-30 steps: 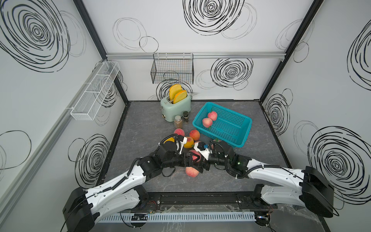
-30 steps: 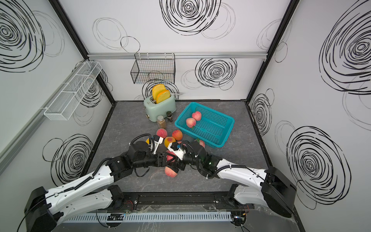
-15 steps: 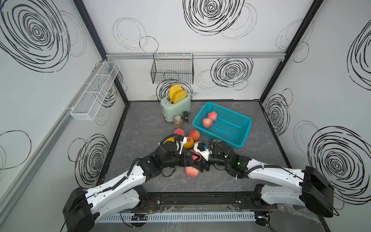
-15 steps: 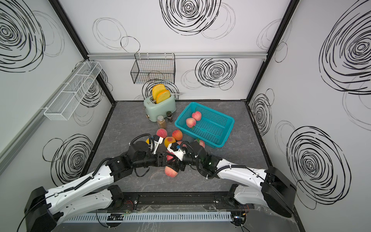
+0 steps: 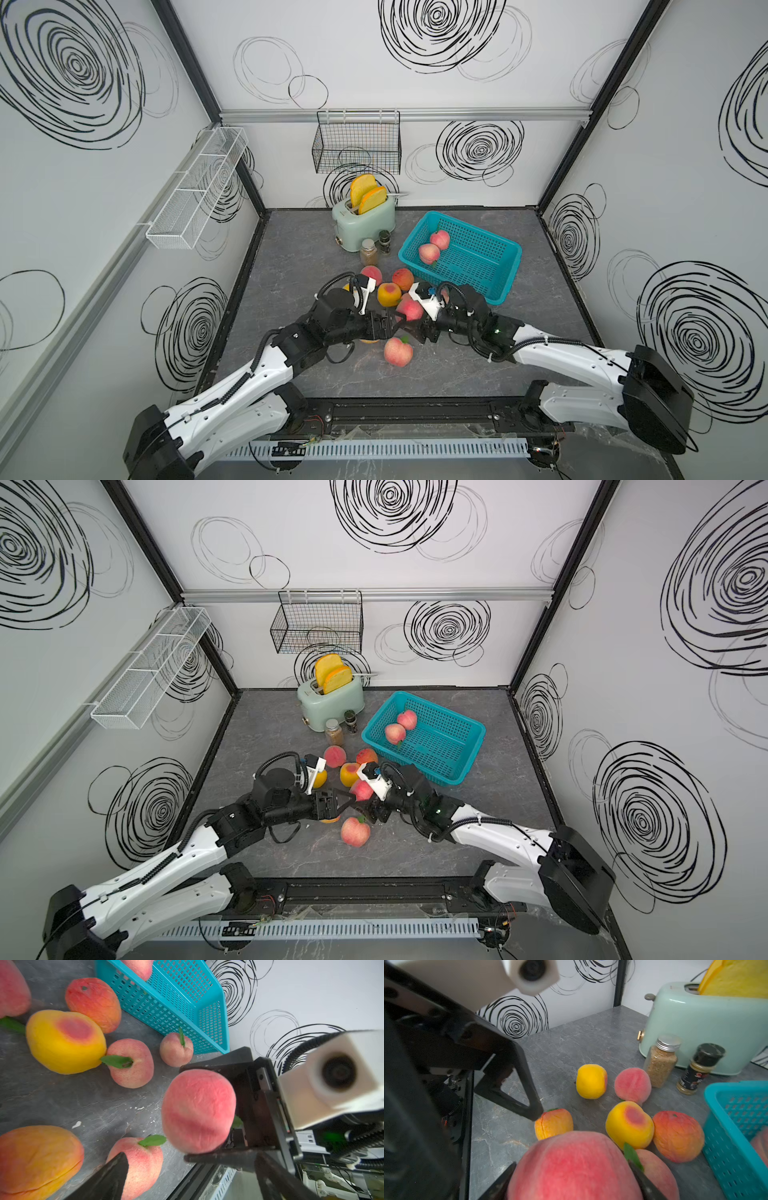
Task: Put the peaches into the basket
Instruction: Pick up the peach from the center of the board.
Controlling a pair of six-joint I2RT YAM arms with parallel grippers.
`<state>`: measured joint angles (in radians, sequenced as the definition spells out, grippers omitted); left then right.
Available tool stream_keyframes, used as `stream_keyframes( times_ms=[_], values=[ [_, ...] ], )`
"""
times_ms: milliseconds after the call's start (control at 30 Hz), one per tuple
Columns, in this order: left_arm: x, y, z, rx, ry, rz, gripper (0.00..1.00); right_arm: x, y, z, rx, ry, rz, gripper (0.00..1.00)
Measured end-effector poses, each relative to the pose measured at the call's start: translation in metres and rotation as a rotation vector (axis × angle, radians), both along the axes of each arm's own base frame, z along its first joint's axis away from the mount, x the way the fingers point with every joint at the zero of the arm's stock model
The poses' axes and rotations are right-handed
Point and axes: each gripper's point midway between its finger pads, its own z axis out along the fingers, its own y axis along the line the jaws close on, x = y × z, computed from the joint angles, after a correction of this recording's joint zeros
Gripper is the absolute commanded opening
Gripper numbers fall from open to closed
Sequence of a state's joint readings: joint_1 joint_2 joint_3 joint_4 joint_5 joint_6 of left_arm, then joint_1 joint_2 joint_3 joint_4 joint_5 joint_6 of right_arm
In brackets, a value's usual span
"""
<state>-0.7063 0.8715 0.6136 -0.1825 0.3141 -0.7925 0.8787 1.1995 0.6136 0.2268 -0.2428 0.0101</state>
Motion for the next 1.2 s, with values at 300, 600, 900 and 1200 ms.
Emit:
stream_keyframes(
  times_ms=[300,600,900,1200],
  values=[
    [0.009,0.020,-0.005,0.055,-0.028,0.035,0.98,0.037,-0.026,0.009,-0.007,0.029,-0.138,0.69],
    [0.019,0.024,-0.006,0.102,-0.069,0.045,0.99,0.073,-0.046,0.022,-0.010,0.031,-0.240,0.70],
    [0.031,0.023,-0.014,0.150,-0.107,0.049,0.98,0.111,-0.068,0.013,-0.048,0.076,-0.343,0.70],
    [0.049,0.016,-0.023,0.217,-0.164,0.044,0.98,0.153,-0.095,0.022,-0.052,0.081,-0.455,0.70]
  ],
)
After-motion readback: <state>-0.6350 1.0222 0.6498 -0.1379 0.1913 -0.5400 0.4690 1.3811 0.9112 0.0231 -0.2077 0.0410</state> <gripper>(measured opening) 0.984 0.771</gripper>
